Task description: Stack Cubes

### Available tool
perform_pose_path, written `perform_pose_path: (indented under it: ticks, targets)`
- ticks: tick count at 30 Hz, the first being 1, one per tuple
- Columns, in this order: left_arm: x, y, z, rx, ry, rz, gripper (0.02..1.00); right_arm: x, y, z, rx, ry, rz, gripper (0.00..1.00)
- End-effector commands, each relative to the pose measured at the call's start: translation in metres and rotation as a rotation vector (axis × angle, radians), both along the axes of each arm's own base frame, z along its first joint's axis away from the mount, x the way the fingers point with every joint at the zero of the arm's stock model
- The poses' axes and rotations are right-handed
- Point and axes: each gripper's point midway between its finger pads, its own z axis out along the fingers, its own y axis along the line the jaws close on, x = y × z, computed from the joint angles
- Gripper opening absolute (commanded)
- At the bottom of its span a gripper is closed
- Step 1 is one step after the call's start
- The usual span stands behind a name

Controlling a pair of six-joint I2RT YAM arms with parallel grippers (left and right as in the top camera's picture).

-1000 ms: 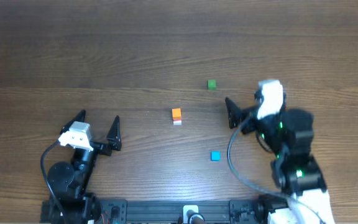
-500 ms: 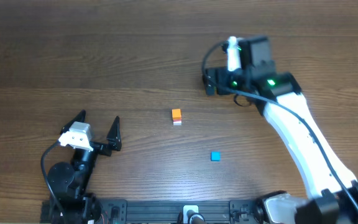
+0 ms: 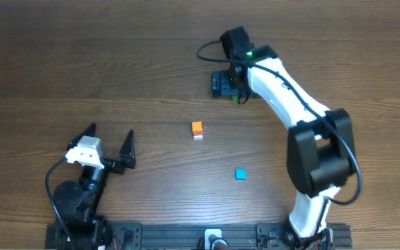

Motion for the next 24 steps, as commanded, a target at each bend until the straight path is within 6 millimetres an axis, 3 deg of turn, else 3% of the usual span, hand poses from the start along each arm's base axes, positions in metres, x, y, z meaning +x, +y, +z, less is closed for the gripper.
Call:
perform_pose_path:
  ticks: [1,5,12,17,24]
  targets:
    - [0.000,-0.001,-0.001,0.014,-0.003,-0.006,1.000,0.008,-0.001,-0.023,-0.024,0.021,-0.032,0.991]
    - [0.000,-0.001,-0.001,0.014,-0.003,-0.006,1.000,0.011,-0.006,-0.043,-0.031,0.043,-0.051,0.996]
    - [0.000,-0.001,-0.001,0.014,-0.003,-0.006,0.998,0.020,-0.011,-0.047,-0.031,0.024,-0.048,0.919]
    - [0.000,-0.001,-0.001,0.014,-0.003,-0.006,0.998,0.021,-0.016,-0.047,-0.043,0.020,-0.035,0.803]
    - [0.000,-0.001,-0.001,0.014,-0.003,-0.006,1.000,0.018,-0.018,-0.047,-0.049,0.036,-0.027,0.566]
